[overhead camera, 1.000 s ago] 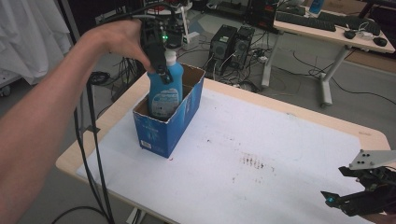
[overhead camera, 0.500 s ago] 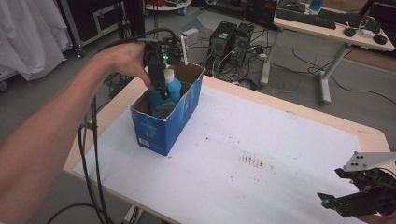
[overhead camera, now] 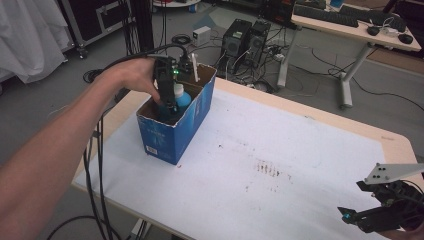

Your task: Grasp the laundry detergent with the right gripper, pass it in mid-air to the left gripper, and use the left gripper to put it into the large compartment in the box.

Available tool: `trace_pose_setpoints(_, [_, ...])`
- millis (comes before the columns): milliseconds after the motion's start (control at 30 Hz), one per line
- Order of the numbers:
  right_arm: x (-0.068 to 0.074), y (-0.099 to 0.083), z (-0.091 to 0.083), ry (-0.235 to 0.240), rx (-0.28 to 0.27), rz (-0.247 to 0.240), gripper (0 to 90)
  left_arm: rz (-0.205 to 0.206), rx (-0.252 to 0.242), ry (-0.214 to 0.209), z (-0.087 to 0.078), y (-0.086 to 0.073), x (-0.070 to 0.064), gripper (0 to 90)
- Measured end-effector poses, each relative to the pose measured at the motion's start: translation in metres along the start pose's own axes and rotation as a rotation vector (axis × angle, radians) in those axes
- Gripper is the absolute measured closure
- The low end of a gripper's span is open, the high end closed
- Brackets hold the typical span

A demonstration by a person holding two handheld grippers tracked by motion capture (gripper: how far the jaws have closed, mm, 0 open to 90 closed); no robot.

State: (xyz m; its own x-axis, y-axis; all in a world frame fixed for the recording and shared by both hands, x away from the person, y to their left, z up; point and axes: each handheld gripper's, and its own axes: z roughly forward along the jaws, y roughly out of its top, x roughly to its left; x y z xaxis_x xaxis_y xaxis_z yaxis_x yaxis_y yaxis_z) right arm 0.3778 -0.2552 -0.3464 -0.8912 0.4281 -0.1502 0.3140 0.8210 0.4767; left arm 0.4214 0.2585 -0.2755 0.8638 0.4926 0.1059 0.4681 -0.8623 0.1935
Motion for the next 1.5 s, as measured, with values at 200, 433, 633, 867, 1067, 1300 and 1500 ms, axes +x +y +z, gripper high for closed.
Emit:
trace_pose_setpoints(200, [0.0, 0.0, 0.002, -0.001, 0.002, -0.004, 12.7, 0.0, -0.001, 0.006, 0.001, 0.001, -0.002, 37.6])
trace_pose_setpoints(433, [0.002, 0.0, 0.003, -0.002, 0.006, -0.002, 12.7, 0.001, -0.002, 0.006, 0.001, 0.0, -0.001, 37.5])
trace_pose_setpoints(633, [0.003, -0.001, 0.004, 0.001, 0.007, -0.004, 12.7, -0.001, -0.003, 0.011, 0.001, 0.001, -0.001, 37.3])
trace_pose_setpoints(867, [0.004, -0.001, 0.005, 0.004, 0.007, -0.001, 12.7, -0.002, -0.004, 0.014, 0.0, 0.001, -0.001, 36.4])
trace_pose_setpoints(1067, [0.004, -0.001, 0.005, 0.003, 0.008, -0.005, 12.7, -0.009, -0.005, 0.019, -0.002, 0.003, -0.001, 33.2])
trace_pose_setpoints(1300, [0.005, -0.002, 0.004, -0.001, 0.012, -0.004, 12.7, -0.013, -0.011, 0.041, -0.007, 0.004, 0.0, 27.9])
trace_pose_setpoints(1500, [0.006, -0.003, 0.004, 0.0, 0.01, -0.005, 12.7, -0.016, -0.003, 0.061, -0.013, 0.004, 0.002, 27.6])
